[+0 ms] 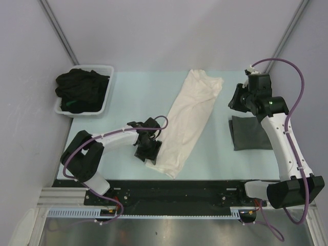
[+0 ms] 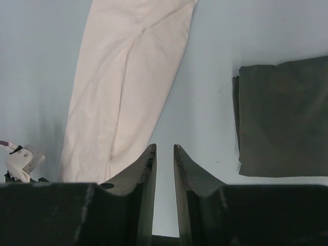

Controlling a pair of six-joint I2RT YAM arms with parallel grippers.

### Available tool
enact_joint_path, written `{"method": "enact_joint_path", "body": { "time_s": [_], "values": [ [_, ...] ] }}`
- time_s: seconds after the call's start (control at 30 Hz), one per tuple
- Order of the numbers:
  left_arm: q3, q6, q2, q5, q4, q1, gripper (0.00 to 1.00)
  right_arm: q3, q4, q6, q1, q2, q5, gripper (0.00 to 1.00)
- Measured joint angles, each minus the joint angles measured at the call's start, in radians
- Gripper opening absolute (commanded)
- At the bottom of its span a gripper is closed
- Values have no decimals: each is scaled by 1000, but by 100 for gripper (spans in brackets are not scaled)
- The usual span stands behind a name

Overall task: Fold and stack the t-shirts
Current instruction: Grab the bottom of the folded rectangular tshirt with left arm

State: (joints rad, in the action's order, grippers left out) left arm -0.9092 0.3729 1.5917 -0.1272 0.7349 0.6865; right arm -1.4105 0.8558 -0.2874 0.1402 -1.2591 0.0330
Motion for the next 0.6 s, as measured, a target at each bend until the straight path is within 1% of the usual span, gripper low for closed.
{"method": "enact_joint_path", "body": {
  "time_s": [0.1, 0.13, 0.2, 0.23, 0.33, 0.43, 0.6],
  "values": [
    [2, -8, 12, -10, -11, -2, 59, -8, 7, -2, 0, 0, 0, 24],
    [5, -8, 13, -13, -17, -2, 54, -11, 7, -5, 0, -1, 1, 24],
    [12, -9, 13, -16, -20, -3, 43, -14, 7, -10, 0, -3, 1, 24],
    [14, -10, 13, -17, -20, -4, 28, -16, 6, -13, 0, -4, 1, 24],
    [25, -19, 14, -29, -26, -5, 15, -18, 6, -23, 0, -13, 1, 24],
    [31, -29, 15, -47, -27, -6, 12, -18, 6, -31, 0, -18, 1, 23],
    [31, -38, 20, -73, -30, -9, 11, -18, 3, -35, 0, -25, 1, 23]
  ]
}}
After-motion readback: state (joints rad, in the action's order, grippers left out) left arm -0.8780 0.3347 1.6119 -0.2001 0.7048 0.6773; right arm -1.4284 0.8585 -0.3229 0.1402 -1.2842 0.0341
